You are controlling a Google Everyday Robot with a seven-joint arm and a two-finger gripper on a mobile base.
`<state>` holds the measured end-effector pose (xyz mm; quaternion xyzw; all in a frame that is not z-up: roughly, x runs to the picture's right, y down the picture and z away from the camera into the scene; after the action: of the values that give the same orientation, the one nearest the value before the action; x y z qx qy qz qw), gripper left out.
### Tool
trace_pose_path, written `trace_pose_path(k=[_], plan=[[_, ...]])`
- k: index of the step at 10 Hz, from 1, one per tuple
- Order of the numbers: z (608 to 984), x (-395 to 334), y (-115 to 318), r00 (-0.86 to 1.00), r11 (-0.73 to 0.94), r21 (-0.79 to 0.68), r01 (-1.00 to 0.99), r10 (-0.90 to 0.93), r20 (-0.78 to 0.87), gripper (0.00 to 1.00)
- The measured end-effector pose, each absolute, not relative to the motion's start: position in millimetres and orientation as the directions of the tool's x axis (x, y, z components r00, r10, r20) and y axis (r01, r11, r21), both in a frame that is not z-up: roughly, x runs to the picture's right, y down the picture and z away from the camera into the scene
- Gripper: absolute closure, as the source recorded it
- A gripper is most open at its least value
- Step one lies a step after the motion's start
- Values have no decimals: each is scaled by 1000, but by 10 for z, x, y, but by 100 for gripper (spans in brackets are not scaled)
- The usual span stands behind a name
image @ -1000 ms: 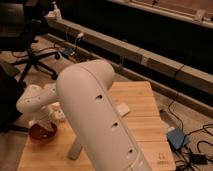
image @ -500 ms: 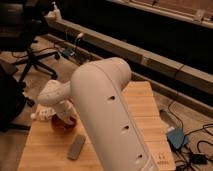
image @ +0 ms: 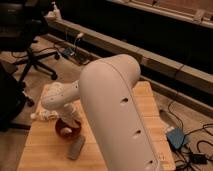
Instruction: Drag the ceramic bowl in a circle
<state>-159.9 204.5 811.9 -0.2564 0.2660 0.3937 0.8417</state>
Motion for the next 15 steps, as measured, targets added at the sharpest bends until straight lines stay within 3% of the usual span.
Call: trace_pose_path(k=[4,9,15], plan=[[7702,-1903,2096,664,636,-297,-712,474,-578,100],[7255,-2000,2488,748,666,-407,-625,362,-556,100],[7221,-2703,2377,818,648,-512,-564,353,-454,100]])
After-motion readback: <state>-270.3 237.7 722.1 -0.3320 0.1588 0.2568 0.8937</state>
